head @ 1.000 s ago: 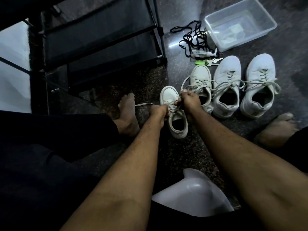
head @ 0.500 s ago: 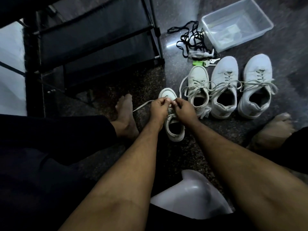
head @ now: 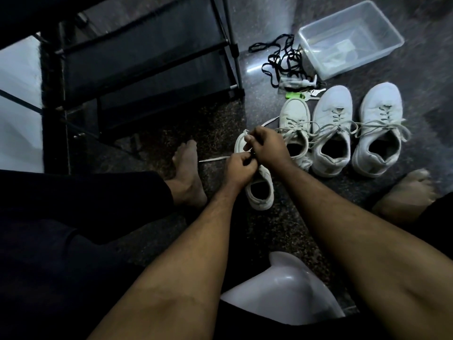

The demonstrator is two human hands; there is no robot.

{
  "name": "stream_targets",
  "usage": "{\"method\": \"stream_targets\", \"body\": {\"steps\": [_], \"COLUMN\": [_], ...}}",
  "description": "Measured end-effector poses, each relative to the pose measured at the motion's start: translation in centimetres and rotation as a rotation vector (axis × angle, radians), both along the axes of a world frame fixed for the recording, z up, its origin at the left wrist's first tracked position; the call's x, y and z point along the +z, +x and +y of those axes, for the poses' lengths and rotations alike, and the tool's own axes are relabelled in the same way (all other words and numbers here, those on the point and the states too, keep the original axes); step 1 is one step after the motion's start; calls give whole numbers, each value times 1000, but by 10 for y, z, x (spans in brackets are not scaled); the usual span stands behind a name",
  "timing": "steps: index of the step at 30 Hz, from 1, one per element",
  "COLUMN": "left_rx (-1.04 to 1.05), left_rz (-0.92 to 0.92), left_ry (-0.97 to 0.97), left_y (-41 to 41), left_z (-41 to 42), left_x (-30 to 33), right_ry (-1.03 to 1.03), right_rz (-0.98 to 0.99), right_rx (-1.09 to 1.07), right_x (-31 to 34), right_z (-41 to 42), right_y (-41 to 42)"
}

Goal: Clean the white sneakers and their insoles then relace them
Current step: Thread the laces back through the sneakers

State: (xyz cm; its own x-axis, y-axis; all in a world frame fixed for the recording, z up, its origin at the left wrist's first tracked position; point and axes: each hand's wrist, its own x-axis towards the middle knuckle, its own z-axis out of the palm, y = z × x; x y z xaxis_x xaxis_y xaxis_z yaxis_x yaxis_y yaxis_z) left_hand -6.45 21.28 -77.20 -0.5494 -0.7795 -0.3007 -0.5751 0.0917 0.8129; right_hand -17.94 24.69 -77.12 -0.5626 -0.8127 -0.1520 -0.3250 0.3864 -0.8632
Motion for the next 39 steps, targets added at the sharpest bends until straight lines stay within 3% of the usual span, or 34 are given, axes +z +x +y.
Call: {"method": "stream_targets", "body": {"steps": [3, 5, 10, 13, 17, 22, 25, 29, 34, 39], "left_rx": [-11, 100, 375, 376, 428, 314, 289, 75, -130, -182], "left_rz": [-27, 36, 183, 182, 162, 44, 23, -14, -51, -58], "left_ry": [-2, 101, 503, 645, 713, 545, 335, 24, -172, -337], "left_y": [0, -4, -16, -15, -14, -15, -16, -7, -1, -6], "left_z": [1, -1, -7, -17, -26, -27, -30, -32, -29, -30], "left_x": [-1, -2, 10, 10, 1, 14, 8, 0, -6, -3], "right_ry": [-28, -33, 73, 25, 36, 137, 234, 351, 392, 355], "right_rz": [-174, -240, 10, 52, 210, 454, 601, 517, 392, 147], "right_rx": [-6, 7, 143, 154, 325, 328, 366, 314, 209, 143], "right_x": [5, 8, -2, -2, 2, 4, 6, 4, 3, 1], "right_z": [1, 0, 11, 19, 18, 17, 13, 16, 16, 6], "right_y": [-2, -3, -3, -3, -7, -10, -7, -7, -11, -16]}}
